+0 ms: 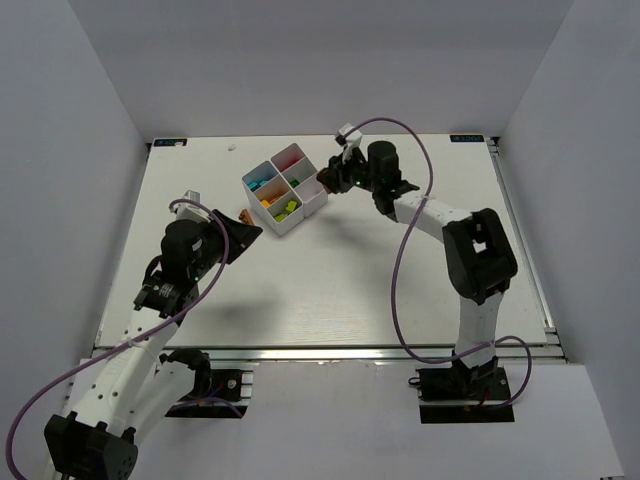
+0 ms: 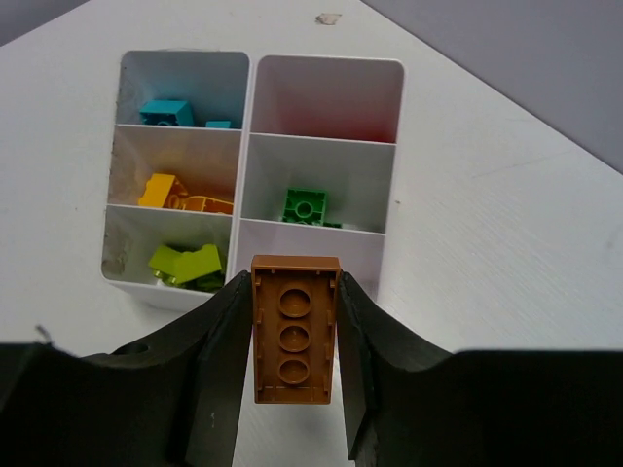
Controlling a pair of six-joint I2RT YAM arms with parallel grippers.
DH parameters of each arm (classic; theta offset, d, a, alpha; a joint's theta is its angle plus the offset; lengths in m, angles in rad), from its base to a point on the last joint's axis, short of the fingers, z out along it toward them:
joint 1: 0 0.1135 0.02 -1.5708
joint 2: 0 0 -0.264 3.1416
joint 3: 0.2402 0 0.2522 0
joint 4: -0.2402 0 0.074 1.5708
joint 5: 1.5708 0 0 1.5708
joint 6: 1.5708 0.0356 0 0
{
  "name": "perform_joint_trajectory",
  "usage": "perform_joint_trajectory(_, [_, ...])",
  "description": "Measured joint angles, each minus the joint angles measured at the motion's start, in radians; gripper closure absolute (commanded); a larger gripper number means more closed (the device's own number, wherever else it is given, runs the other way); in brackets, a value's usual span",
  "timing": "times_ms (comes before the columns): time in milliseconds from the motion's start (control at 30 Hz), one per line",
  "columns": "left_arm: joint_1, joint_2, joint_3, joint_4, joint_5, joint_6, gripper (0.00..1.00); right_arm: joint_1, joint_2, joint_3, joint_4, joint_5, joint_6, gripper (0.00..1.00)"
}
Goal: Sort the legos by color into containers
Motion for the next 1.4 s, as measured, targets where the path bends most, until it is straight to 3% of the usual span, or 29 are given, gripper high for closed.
perform_joint_trajectory(267, [0.0,0.0,0.003,-0.022,-0.015,0.0,1.0,0.061,0.133,0.039,0.168,0.021,0.027,0.97])
perform_joint_trajectory(733, [0.0,0.036,0.006,-0.029,-0.022,0.001,1.0,0.06,0.251,0.106,0.292,0.033,0.036,0.82])
perform_joint_trajectory(1033, [0.0,0.053,0.024,-0.036,-0.023,0.001,1.0,0.06,0.281,0.111,0.317,0.032,0.035,0.68])
perform_joint_trajectory(1167, [0.0,0.053,0.024,-0.036,-0.023,0.001,1.0,0.06,0.281,0.111,0.339,0.031,0.035,0.57])
perform_joint_trajectory(1400, [0.0,0.058,0.036,-0.035,-0.022,0.001,1.0,0.06,0.281,0.111,0.349,0.028,0.031,0.52])
